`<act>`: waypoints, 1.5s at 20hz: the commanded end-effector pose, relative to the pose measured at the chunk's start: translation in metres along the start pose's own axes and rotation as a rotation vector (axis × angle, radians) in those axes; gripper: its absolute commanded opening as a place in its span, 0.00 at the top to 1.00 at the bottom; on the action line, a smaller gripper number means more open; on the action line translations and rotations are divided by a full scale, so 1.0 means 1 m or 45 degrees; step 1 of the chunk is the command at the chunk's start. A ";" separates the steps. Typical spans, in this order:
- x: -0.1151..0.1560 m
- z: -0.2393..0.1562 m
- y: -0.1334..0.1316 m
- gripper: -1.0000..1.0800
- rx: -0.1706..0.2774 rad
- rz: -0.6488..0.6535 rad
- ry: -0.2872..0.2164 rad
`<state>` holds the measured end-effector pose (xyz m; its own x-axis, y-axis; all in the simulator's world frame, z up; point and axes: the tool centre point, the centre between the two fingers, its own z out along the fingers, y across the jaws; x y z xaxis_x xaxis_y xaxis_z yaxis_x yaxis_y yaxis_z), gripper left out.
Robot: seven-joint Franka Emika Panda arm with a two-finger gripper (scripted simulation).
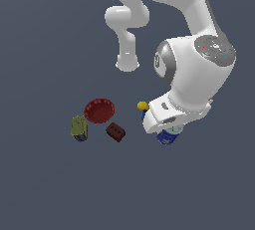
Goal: Pick up a designated object from a clutter of objects.
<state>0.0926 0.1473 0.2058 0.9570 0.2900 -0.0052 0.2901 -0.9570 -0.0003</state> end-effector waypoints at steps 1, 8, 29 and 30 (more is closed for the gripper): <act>0.003 -0.031 -0.008 1.00 -0.001 0.000 0.006; 0.012 -0.107 -0.027 1.00 -0.001 0.000 0.006; 0.028 -0.207 -0.053 1.00 0.000 0.000 0.007; 0.028 -0.207 -0.053 1.00 0.000 0.000 0.007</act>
<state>0.1045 0.2062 0.4091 0.9570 0.2900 -0.0046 0.2900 -0.9570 -0.0004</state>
